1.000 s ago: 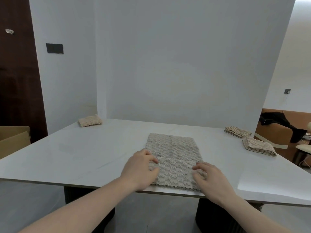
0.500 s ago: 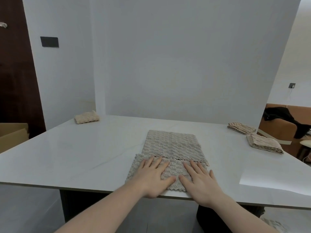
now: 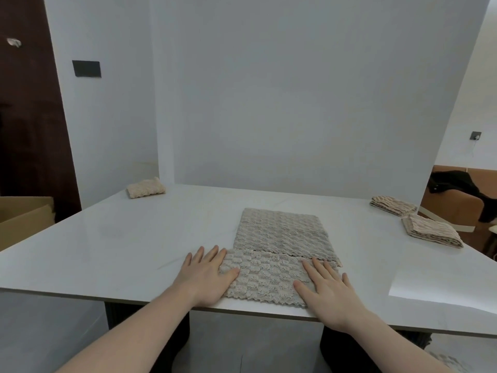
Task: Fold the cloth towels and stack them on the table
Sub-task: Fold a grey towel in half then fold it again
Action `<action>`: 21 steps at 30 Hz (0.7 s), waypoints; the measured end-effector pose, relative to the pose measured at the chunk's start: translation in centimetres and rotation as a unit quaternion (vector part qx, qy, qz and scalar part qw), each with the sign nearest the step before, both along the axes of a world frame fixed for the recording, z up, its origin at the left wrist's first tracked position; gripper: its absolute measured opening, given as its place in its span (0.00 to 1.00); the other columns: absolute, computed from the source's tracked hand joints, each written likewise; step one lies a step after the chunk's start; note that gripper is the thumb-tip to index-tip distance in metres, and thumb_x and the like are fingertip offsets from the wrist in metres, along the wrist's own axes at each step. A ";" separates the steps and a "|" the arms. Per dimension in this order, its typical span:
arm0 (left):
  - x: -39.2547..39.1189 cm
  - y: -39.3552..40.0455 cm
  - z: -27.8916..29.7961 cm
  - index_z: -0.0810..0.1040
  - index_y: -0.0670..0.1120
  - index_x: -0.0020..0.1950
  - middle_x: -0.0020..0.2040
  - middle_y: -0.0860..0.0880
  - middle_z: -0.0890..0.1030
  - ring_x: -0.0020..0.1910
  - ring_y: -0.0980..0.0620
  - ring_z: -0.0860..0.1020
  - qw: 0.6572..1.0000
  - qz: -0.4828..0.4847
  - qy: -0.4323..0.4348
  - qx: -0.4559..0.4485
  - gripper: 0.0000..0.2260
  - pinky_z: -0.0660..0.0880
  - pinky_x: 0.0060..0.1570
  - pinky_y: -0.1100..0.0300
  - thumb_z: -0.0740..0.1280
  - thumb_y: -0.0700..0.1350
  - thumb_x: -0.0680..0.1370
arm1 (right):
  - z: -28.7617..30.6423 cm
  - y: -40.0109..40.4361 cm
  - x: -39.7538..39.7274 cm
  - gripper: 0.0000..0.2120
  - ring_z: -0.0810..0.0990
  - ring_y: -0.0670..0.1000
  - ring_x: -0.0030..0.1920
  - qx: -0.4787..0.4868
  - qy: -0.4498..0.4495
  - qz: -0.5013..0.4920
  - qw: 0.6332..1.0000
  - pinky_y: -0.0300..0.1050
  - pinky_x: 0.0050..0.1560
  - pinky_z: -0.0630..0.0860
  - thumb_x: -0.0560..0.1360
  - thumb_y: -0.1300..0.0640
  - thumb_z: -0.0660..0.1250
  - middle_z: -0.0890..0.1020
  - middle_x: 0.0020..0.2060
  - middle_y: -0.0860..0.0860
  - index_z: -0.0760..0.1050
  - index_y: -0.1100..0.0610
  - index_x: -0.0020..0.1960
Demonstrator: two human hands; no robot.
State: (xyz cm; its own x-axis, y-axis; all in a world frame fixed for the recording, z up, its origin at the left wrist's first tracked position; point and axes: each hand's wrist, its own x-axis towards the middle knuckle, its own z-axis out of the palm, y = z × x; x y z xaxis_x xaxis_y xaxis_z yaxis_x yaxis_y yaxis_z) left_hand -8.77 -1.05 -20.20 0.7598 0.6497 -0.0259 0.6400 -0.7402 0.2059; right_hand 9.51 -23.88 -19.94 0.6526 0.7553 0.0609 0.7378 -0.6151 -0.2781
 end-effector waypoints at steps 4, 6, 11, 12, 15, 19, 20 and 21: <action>-0.1 -0.2 -0.2 0.48 0.55 0.84 0.84 0.55 0.47 0.83 0.49 0.43 0.999 0.009 -0.038 -0.003 0.36 0.41 0.81 0.47 0.46 0.70 0.80 | 0.2 -0.6 -0.2 0.33 0.57 0.47 0.81 0.143 0.036 -0.057 0.987 0.49 0.80 0.52 0.80 0.36 0.58 0.61 0.81 0.46 0.61 0.49 0.81; -0.2 -0.2 -0.2 0.49 0.54 0.84 0.84 0.55 0.48 0.83 0.50 0.44 0.999 0.010 -0.047 -0.007 0.36 0.41 0.81 0.48 0.47 0.70 0.80 | 0.5 -0.9 0.3 0.31 0.65 0.52 0.77 0.219 0.067 -0.109 0.967 0.49 0.77 0.59 0.79 0.41 0.63 0.69 0.77 0.51 0.66 0.54 0.78; -0.3 -0.3 -0.1 0.51 0.54 0.84 0.84 0.54 0.50 0.83 0.49 0.45 0.998 0.009 -0.055 -0.008 0.36 0.42 0.81 0.47 0.48 0.70 0.79 | 0.5 -0.6 1.3 0.35 0.68 0.59 0.73 0.150 0.066 -0.172 0.971 0.51 0.74 0.62 0.77 0.42 0.64 0.73 0.72 0.57 0.62 0.55 0.79; -0.3 -0.3 -0.1 0.51 0.54 0.84 0.84 0.54 0.50 0.83 0.49 0.45 0.998 0.009 -0.057 -0.010 0.36 0.42 0.81 0.47 0.48 0.70 0.79 | 0.7 -0.6 1.5 0.35 0.68 0.60 0.73 0.119 0.053 -0.190 0.973 0.52 0.73 0.62 0.76 0.39 0.62 0.72 0.73 0.56 0.61 0.54 0.79; -0.4 -0.2 -0.2 0.52 0.54 0.83 0.84 0.54 0.50 0.83 0.49 0.45 0.998 0.008 -0.060 -0.014 0.36 0.42 0.81 0.47 0.48 0.70 0.79 | 1.5 -1.1 2.5 0.33 0.69 0.60 0.72 0.062 0.060 -0.236 0.968 0.54 0.72 0.64 0.74 0.38 0.61 0.73 0.72 0.54 0.65 0.48 0.77; -0.4 -0.3 -0.1 0.54 0.54 0.83 0.84 0.54 0.52 0.83 0.49 0.46 0.997 0.009 -0.075 -0.021 0.36 0.42 0.81 0.47 0.50 0.69 0.79 | 1.7 -1.6 3.4 0.22 0.75 0.58 0.66 0.045 0.097 -0.245 0.964 0.53 0.67 0.68 0.68 0.38 0.61 0.82 0.60 0.49 0.77 0.43 0.60; -0.4 -0.3 0.0 0.54 0.54 0.83 0.84 0.54 0.53 0.83 0.49 0.47 0.997 0.009 -0.079 -0.022 0.36 0.42 0.81 0.47 0.51 0.69 0.78 | 1.7 -1.7 3.5 0.18 0.76 0.59 0.63 0.048 0.103 -0.245 0.963 0.52 0.65 0.69 0.67 0.38 0.62 0.84 0.55 0.49 0.79 0.44 0.52; -0.4 -0.3 0.0 0.55 0.54 0.83 0.84 0.54 0.53 0.83 0.49 0.47 0.996 0.009 -0.081 -0.023 0.36 0.43 0.81 0.47 0.51 0.69 0.78 | 1.6 -1.7 3.6 0.15 0.77 0.58 0.60 0.058 0.111 -0.247 0.961 0.52 0.63 0.71 0.67 0.38 0.63 0.84 0.50 0.48 0.80 0.46 0.46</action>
State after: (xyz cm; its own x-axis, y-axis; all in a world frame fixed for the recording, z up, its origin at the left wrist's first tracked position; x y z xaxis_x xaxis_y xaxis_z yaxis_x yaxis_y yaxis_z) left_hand -9.19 -1.31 -20.22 0.7447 0.6641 0.0664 0.6083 -0.7163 0.3418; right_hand 13.15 -25.56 -18.34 0.9362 0.3468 -0.0560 0.2785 -0.8298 -0.4837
